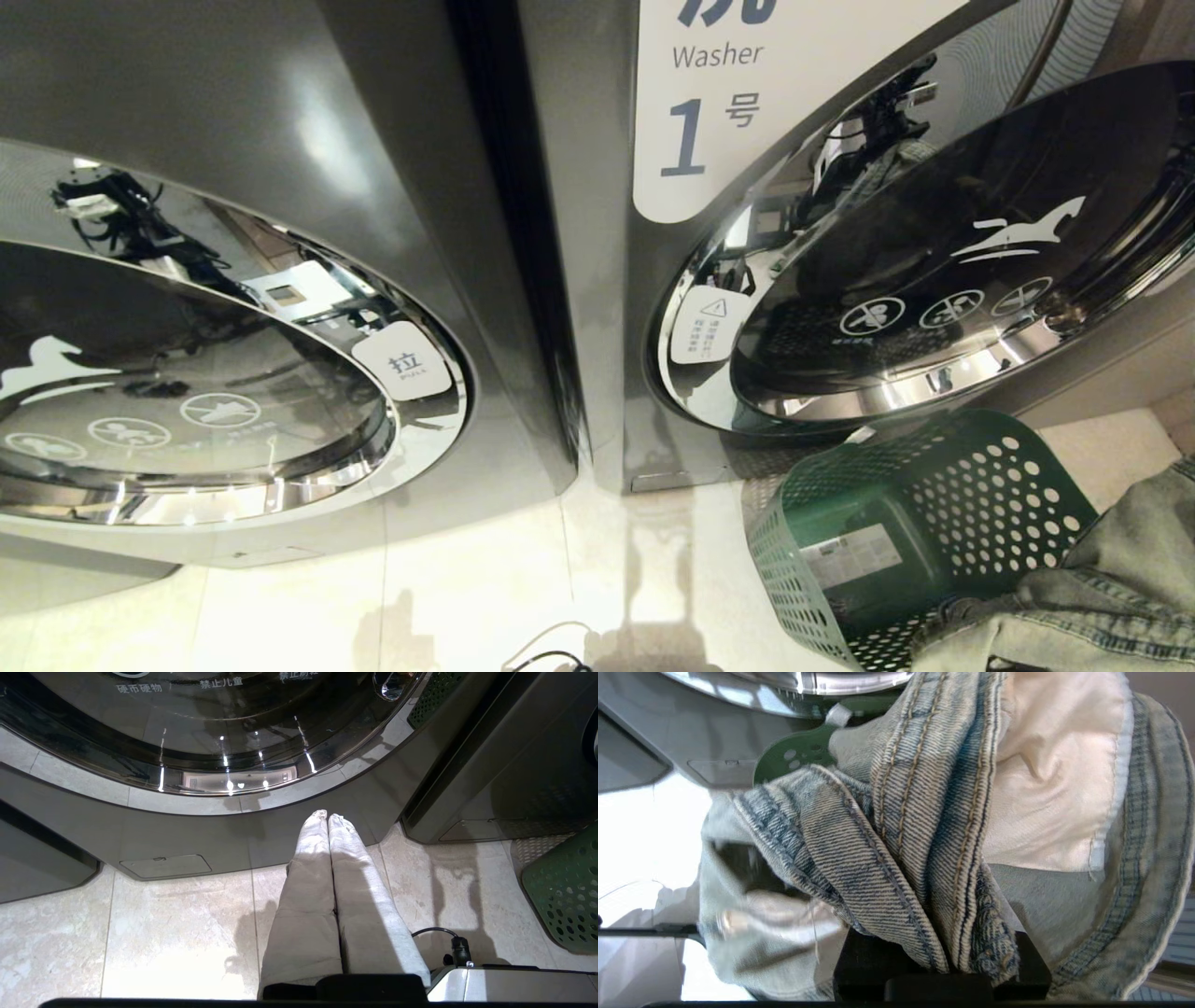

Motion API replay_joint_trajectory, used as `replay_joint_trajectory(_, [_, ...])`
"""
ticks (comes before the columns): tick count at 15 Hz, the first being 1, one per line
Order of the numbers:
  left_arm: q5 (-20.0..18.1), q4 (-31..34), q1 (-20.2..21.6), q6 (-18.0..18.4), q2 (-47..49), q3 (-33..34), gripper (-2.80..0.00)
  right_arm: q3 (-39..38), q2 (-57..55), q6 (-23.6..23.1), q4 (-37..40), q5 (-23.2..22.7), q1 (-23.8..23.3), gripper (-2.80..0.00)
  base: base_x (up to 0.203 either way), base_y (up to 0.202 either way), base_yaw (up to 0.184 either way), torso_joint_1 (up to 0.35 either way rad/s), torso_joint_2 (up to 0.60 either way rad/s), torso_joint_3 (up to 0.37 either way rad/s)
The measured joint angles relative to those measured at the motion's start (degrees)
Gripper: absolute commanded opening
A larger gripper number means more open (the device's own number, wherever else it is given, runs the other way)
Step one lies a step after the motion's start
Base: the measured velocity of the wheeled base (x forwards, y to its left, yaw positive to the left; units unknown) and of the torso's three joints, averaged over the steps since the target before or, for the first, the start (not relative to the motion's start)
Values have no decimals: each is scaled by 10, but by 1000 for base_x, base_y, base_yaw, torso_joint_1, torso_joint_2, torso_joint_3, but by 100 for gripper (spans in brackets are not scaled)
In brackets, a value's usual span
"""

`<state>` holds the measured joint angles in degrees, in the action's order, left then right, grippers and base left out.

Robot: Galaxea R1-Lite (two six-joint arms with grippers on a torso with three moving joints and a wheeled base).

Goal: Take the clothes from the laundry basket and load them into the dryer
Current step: Put the clothes in the dryer

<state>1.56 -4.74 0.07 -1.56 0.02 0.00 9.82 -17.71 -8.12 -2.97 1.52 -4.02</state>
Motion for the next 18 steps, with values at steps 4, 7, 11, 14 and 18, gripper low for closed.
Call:
replay_joint_trajectory(4, [0, 0, 0, 0, 0, 0, -280, 0, 10, -1, 1, 1, 0, -280, 0, 0, 0, 0, 0, 0])
replay_joint_trajectory(7, [0, 0, 0, 0, 0, 0, -280, 0, 12, -1, 2, 2, 0, -280, 0, 0, 0, 0, 0, 0])
replay_joint_trajectory(11, [0, 0, 0, 0, 0, 0, -280, 3, 5, -1, 3, -1, 0, -280, 0, 0, 0, 0, 0, 0])
replay_joint_trajectory(14, [0, 0, 0, 0, 0, 0, -280, 6, -11, -1, 4, -3, 0, -280, 0, 0, 0, 0, 0, 0])
replay_joint_trajectory(18, [0, 0, 0, 0, 0, 0, -280, 5, -22, -1, 4, -3, 0, -280, 0, 0, 0, 0, 0, 0])
